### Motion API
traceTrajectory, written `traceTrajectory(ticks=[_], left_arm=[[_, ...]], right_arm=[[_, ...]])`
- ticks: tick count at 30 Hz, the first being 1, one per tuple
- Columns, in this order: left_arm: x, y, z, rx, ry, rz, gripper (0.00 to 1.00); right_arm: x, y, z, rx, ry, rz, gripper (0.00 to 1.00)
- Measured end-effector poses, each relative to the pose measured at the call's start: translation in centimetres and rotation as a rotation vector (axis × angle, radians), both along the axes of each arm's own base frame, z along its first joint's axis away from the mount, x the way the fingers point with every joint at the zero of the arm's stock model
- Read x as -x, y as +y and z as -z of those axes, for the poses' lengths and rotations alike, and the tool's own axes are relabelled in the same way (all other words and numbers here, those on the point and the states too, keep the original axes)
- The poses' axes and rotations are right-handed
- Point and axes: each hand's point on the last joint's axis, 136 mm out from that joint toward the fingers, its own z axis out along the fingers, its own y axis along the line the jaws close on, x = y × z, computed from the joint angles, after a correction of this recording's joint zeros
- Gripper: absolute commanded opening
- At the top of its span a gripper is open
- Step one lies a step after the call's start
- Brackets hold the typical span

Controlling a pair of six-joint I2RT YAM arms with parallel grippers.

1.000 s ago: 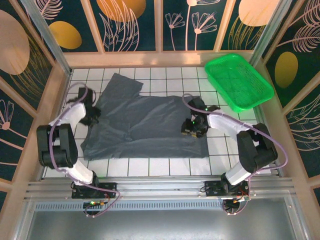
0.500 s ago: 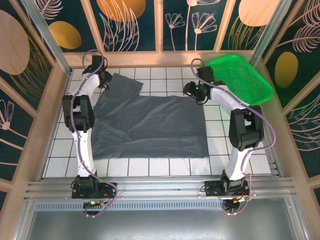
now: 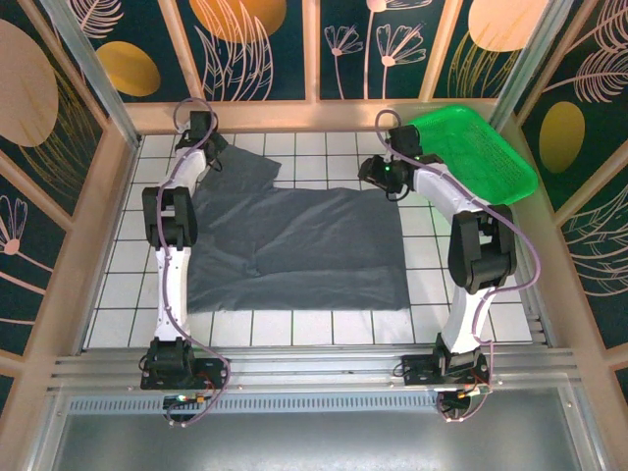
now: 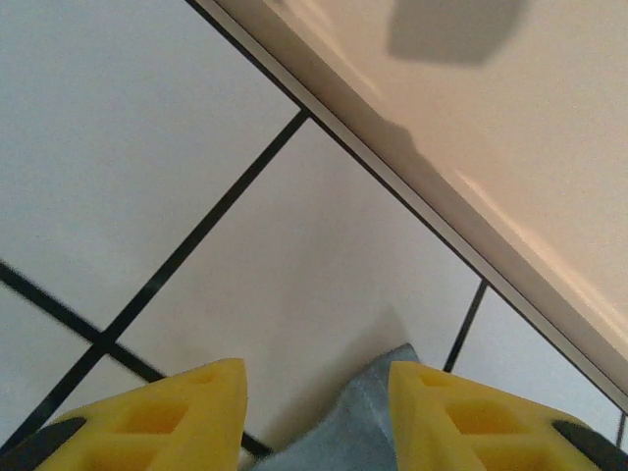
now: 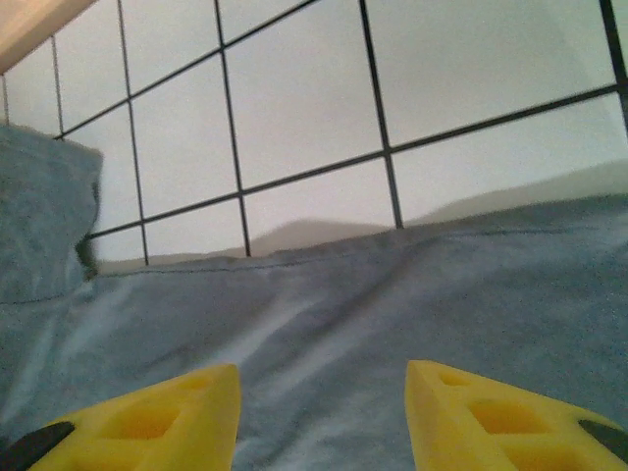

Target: Fold and stack the t-shirts

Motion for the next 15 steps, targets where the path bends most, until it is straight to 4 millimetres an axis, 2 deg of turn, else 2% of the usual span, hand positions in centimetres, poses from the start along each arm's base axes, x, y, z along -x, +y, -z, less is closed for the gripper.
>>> traceTrajectory(ticks=[3, 6, 15], left_arm=[[-0.3, -0.7, 1.2, -0.004, 0.007, 0.015, 0.47], [-0.6, -1.6, 0.6, 0.002, -0.007, 0.034, 0.48], [0.1, -5.8, 1.3, -0.019, 0.031, 0.129, 0.48]], right_arm=[[0.2, -0.5, 0.4, -0.001, 0.014, 0.005, 0.48], [0.2, -0.7, 0.4, -0.003, 0.014, 0.000, 0.48], [0.1, -0.9, 0.3, -0.020, 0.015, -0.009, 0.47]])
